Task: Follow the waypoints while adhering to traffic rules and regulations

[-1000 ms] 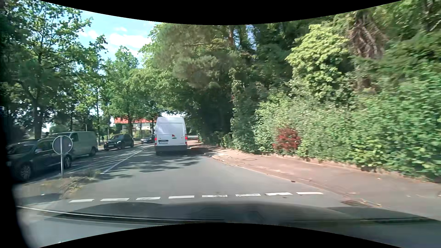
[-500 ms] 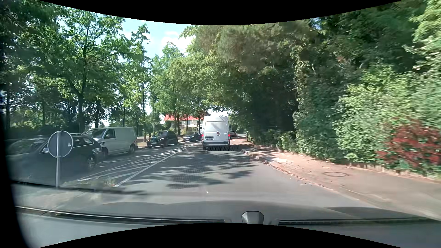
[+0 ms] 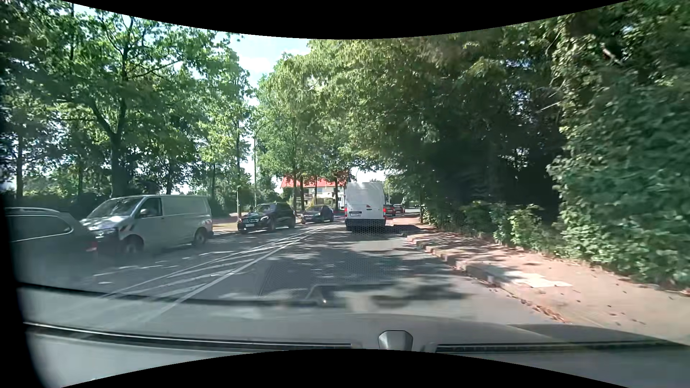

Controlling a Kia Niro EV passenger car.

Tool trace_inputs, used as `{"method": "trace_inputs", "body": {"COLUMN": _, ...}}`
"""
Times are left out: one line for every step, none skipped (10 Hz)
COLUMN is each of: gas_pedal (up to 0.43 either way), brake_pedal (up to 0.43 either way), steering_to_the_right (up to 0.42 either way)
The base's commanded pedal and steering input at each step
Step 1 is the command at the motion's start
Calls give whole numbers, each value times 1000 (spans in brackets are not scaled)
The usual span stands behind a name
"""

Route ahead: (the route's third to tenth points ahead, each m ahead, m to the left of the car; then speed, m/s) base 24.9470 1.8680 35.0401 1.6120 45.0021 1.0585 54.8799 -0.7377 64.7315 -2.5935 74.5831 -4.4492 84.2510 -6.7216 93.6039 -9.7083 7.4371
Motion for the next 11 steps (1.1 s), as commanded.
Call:
{"method": "trace_inputs", "body": {"gas_pedal": 287, "brake_pedal": 6, "steering_to_the_right": -55}}
{"method": "trace_inputs", "body": {"gas_pedal": 287, "brake_pedal": 6, "steering_to_the_right": -48}}
{"method": "trace_inputs", "body": {"gas_pedal": 287, "brake_pedal": 6, "steering_to_the_right": -28}}
{"method": "trace_inputs", "body": {"gas_pedal": 287, "brake_pedal": 6, "steering_to_the_right": -7}}
{"method": "trace_inputs", "body": {"gas_pedal": 287, "brake_pedal": 6, "steering_to_the_right": 3}}
{"method": "trace_inputs", "body": {"gas_pedal": 287, "brake_pedal": 6, "steering_to_the_right": 12}}
{"method": "trace_inputs", "body": {"gas_pedal": 287, "brake_pedal": 6, "steering_to_the_right": 16}}
{"method": "trace_inputs", "body": {"gas_pedal": 287, "brake_pedal": 6, "steering_to_the_right": 16}}
{"method": "trace_inputs", "body": {"gas_pedal": 287, "brake_pedal": 6, "steering_to_the_right": 16}}
{"method": "trace_inputs", "body": {"gas_pedal": 287, "brake_pedal": 6, "steering_to_the_right": 16}}
{"method": "trace_inputs", "body": {"gas_pedal": 287, "brake_pedal": 6, "steering_to_the_right": 20}}
